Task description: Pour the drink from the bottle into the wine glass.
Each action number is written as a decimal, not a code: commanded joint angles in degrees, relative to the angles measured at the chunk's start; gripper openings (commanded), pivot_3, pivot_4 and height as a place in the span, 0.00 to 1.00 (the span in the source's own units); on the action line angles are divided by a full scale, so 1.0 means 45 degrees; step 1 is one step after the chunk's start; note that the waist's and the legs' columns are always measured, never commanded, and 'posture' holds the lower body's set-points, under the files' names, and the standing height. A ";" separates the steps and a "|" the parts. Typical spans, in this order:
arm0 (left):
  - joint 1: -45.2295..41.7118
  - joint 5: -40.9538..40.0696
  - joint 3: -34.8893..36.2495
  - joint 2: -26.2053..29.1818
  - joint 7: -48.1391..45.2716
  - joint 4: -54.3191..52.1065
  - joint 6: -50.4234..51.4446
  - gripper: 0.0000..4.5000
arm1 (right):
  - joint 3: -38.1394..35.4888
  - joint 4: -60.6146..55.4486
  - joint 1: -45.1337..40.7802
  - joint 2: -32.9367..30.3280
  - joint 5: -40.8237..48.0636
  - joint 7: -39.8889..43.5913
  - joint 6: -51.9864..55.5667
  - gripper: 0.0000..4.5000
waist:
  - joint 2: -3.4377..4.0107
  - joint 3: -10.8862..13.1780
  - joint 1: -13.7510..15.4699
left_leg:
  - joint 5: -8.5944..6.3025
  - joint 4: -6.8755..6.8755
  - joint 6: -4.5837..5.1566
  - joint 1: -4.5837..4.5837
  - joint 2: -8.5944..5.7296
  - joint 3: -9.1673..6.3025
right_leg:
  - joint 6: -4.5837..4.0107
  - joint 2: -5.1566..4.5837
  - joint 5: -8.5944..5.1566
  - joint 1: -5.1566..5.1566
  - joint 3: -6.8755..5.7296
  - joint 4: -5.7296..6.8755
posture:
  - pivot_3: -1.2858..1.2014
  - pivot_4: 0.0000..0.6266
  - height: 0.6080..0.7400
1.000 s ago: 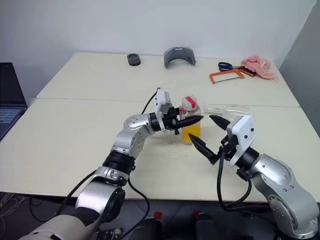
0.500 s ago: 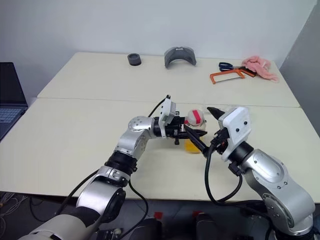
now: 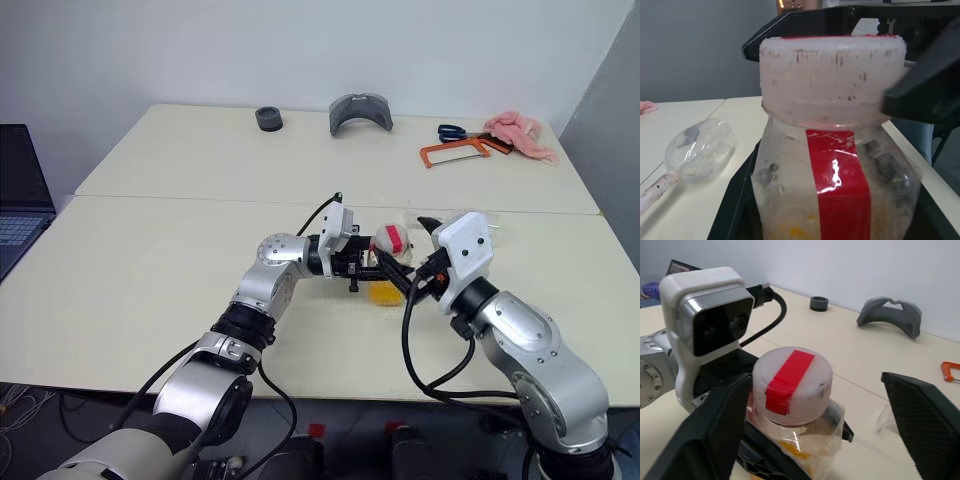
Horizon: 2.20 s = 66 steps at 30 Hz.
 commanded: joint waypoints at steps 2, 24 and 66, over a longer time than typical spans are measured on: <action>-0.0107 -0.0055 -0.0050 -0.0062 -0.0127 -0.0410 -0.0250 0.40 | -0.0166 -0.0163 -0.0285 -0.0008 -0.0064 0.0327 -0.0494 0.57 | 0.0000 0.0000 0.0001 | 0.0000 0.0000 0.0000 0.0000 0.0000 -0.0001 | 0.0000 0.0000 0.0000 0.0000 0.0000 0.0000 | 0.52 0.24 1.00; 0.0177 -0.0307 -0.0183 0.0221 -0.0672 -0.1375 0.0556 0.39 | -0.1794 0.3786 -0.2532 -0.4202 0.1648 0.7538 -0.1766 0.80 | 0.0017 0.0020 0.0055 | -0.0002 0.0009 0.0004 -0.0009 0.0002 -0.0004 | -0.0001 -0.0012 0.0001 0.0006 -0.0010 -0.0012 | 0.52 0.24 1.00; 0.0109 -0.0170 -0.0206 -0.0080 -0.0133 -0.1022 0.0234 0.39 | 0.1309 -0.1254 0.0645 0.1884 -0.2383 -0.1212 -0.0523 0.51 | 0.0027 0.0015 0.0000 | 0.0001 0.0007 -0.0001 -0.0003 0.0000 -0.0016 | 0.0001 0.0002 -0.0001 0.0001 -0.0003 0.0002 | 0.52 0.24 1.00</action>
